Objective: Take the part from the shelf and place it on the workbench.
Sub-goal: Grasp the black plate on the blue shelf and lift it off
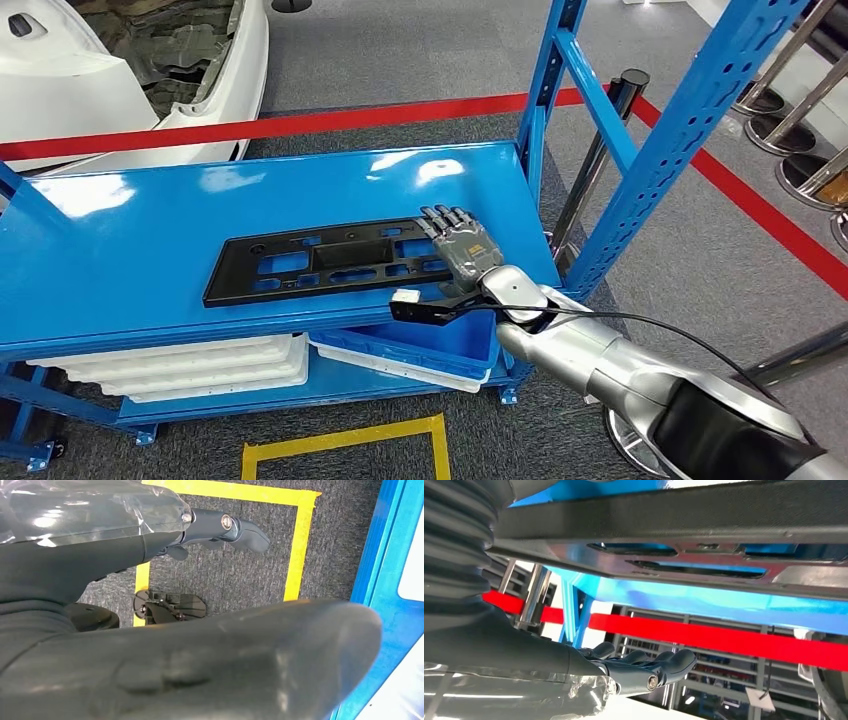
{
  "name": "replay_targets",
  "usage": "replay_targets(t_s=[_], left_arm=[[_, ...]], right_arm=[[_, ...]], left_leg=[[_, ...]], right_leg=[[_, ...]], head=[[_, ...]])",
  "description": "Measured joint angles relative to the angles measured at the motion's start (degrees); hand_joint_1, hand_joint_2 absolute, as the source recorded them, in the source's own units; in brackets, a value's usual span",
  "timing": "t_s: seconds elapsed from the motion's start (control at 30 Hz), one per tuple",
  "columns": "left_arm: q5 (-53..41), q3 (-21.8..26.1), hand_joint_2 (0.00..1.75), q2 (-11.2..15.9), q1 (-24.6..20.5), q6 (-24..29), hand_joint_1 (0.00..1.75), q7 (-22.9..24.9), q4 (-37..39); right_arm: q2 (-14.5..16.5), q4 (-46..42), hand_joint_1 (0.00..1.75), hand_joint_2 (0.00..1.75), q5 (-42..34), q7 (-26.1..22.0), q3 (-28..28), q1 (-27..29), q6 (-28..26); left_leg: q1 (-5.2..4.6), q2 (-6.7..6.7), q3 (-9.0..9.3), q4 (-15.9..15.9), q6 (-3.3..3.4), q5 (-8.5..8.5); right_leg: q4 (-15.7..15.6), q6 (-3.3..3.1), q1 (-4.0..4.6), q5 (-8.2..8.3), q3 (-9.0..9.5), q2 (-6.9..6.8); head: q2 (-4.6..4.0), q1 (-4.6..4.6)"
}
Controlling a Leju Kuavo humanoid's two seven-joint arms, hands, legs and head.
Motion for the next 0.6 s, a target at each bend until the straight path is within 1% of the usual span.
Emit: replay_targets(t_s=[0.17,0.37,0.6], left_arm=[[0.0,-0.06,0.0,-0.05,-0.06,-0.09,0.0,0.44,0.0],[0.0,-0.21,0.0,-0.23,-0.34,-0.2,0.0,0.57,0.0],[0.0,-1.16,0.0,-0.42,-0.57,-0.89,0.0,0.97,0.0]], right_arm=[[0.06,1.55,0.0,1.75,0.73,0.27,0.0,-0.01,-2.14],[0.36,3.66,0.0,1.75,1.29,-0.34,0.0,0.04,-2.64],[0.52,5.9,0.0,1.75,3.85,-0.16,0.09,0.2,-5.9]], left_leg=[[0.0,0.01,0.0,0.0,0.0,0.0],[0.0,0.01,0.01,0.0,0.0,0.0],[0.0,0.0,0.01,0.0,0.0,0.0]], right_leg=[[0.0,0.0,0.0,0.0,-0.01,0.01],[0.0,0.0,0.0,0.0,0.0,0.01],[0.0,0.0,0.0,0.0,0.0,0.01]], head=[[0.0,-0.01],[0.0,0.0],[0.0,0.0]])
